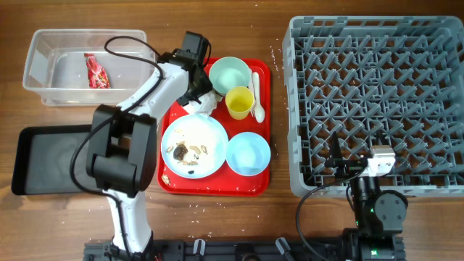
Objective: Sort waste into correct bins and load items into the dishwasher rack
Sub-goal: 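Return the left gripper to the tray and grasp the white tissue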
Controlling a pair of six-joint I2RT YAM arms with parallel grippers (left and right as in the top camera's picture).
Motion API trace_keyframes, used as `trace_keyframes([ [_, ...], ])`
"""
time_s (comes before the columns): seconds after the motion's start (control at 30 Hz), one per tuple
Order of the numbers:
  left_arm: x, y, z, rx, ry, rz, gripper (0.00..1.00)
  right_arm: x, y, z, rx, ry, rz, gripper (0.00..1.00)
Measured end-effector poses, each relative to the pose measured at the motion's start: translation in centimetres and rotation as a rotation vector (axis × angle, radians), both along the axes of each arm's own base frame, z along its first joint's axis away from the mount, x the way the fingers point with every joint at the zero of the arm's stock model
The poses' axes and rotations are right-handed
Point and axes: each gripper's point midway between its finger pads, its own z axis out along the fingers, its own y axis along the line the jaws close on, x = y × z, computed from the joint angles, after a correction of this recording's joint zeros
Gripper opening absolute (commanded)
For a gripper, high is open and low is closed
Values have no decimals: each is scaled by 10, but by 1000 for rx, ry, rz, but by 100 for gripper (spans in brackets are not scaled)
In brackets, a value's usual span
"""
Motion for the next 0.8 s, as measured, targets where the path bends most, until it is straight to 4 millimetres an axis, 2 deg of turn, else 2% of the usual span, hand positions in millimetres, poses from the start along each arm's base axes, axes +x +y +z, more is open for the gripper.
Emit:
trace_keyframes([
  [0.07,-2,1,-8,4,17,5,37,0,0,0,0,0,0,100],
  [0.17,-2,1,-8,3,17,11,13,0,0,0,0,0,0,100],
  [0.2,-2,1,-8,3,17,8,8,0,0,0,0,0,0,100],
  [0.33,-1,1,-1,2,5,14,8,0,0,0,0,0,0,100],
  [0.4,-1,1,15,-5,-17,14,5,0,0,0,0,0,0,100],
  [0.53,-1,2,70,-37,-115,17,4,0,0,0,0,0,0,100],
  [0.6,-1,2,90,-49,-157,18,4,0,0,0,0,0,0,100],
  [0.8,-4,10,132,-75,-239,33,4,0,0,0,0,0,0,100],
])
